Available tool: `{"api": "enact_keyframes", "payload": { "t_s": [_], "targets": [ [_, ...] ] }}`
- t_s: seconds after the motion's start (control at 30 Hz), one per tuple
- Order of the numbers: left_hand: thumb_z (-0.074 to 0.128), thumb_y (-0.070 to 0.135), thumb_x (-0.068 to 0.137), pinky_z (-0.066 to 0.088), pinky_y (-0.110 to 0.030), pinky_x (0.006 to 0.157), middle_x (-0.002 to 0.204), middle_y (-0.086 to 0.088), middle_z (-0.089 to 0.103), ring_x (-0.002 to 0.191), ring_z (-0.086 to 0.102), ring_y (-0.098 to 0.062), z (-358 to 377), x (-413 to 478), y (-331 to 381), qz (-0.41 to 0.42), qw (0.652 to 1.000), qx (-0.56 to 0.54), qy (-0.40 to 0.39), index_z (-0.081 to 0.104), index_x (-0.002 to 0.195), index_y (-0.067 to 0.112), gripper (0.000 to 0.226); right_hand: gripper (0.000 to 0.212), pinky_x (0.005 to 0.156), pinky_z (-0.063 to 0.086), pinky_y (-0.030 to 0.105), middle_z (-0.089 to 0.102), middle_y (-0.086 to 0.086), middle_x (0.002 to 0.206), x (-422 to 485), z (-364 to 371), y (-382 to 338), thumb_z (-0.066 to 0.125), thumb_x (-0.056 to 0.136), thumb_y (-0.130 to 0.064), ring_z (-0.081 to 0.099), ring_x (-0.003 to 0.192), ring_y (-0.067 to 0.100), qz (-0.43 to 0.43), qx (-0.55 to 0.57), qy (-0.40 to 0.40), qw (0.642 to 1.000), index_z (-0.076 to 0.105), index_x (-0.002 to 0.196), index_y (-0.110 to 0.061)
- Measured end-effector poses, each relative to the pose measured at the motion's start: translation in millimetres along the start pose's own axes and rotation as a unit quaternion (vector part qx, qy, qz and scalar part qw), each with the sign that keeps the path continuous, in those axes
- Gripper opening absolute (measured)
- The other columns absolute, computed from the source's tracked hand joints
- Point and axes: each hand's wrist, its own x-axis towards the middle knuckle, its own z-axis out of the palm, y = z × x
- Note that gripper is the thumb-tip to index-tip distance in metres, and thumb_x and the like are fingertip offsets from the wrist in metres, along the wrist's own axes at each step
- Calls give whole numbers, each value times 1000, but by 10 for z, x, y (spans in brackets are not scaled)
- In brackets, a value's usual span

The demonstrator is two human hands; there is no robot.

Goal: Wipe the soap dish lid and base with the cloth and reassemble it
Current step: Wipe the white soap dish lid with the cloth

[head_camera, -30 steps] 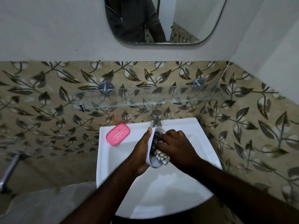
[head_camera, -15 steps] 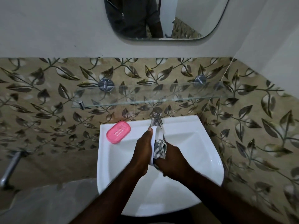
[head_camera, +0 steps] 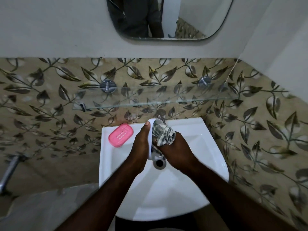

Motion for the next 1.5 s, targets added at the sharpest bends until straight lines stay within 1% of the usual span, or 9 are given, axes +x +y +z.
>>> {"api": "enact_keyframes", "payload": {
  "t_s": [0.17, 0.33, 0.53, 0.73, 0.83, 1.07, 1.23, 1.4, 1.5],
  "targets": [
    [51, 38, 94, 55, -32, 81, 106, -10, 73, 96, 69, -25, -95, -24, 173, 64, 996, 42, 41, 65, 116, 10, 39, 36, 59, 46, 30, 59, 20, 67, -40, 44, 10, 72, 83, -26, 53, 62, 15, 4, 24, -95, 995, 56, 78, 6],
    [62, 47, 78, 51, -41, 92, 104, -15, 73, 94, 70, -28, -133, -83, 219, 54, 997, 42, 25, 73, 99, 14, 41, 26, 73, 59, 34, 76, 10, 93, 16, 40, 28, 79, 80, -12, 73, 86, 23, 42, 140, -24, 989, 69, 102, -2],
    [53, 45, 86, 52, -41, 86, 100, -11, 72, 91, 68, -24, -299, -129, 273, 74, 991, -106, 28, 69, 99, 10, 40, 64, 92, 53, 40, 60, 22, 131, 8, -106, -46, 79, 76, -21, 60, 119, 33, 115, 484, -160, 852, 56, 131, 1],
    [63, 52, 79, 47, -41, 96, 130, -17, 57, 110, 58, -30, -196, -195, 166, -3, 972, -230, -37, 52, 134, 6, 73, 75, 93, 53, 42, 57, 22, 135, -1, 33, -16, 84, 68, -21, 58, 121, 34, 167, 513, -169, 825, 54, 134, -3],
    [51, 54, 84, 37, -45, 107, 146, -17, 45, 134, 43, -35, -315, -157, 235, -5, 965, -254, -61, 45, 140, 7, 74, 56, 88, 54, 43, 58, 21, 134, -33, 53, -12, 69, 85, -15, 58, 121, 35, 140, 444, -144, 873, 51, 136, -2],
    [85, 31, 55, 54, -43, 86, 116, -24, 61, 101, 62, -33, -351, -243, 391, 30, 993, -100, -47, 62, 120, 2, 75, 30, 82, 57, 50, 66, 28, 118, -10, -35, 85, 61, 90, -3, 66, 103, 44, 119, 328, -79, 934, 64, 119, 1],
    [77, 23, 62, 55, -36, 79, 102, -8, 71, 92, 67, -23, -355, -301, 435, 162, 979, 120, -2, 68, 108, 29, 47, 30, 75, 59, 39, 73, 20, 104, 71, -248, 148, 69, 79, 8, 71, 95, 35, 118, 307, 132, 935, 70, 108, 0],
    [76, 32, 58, 53, -26, 79, 96, 13, 73, 93, 67, -11, -199, -363, 348, 155, 937, 313, 6, 63, 105, 36, 49, 23, 70, 53, 33, 73, -5, 86, 95, -275, -232, 69, 77, -4, 69, 80, 16, -106, 92, 160, 977, 73, 88, -24],
    [73, 24, 66, 49, -23, 83, 101, 11, 69, 93, 63, -2, -82, -374, 363, 165, 912, 377, 4, 60, 101, 33, 39, 48, 98, 46, 22, 70, -6, 112, 19, -121, -483, 61, 71, 8, 59, 112, -3, -273, -28, 105, 956, 69, 112, -15]
  ]
}}
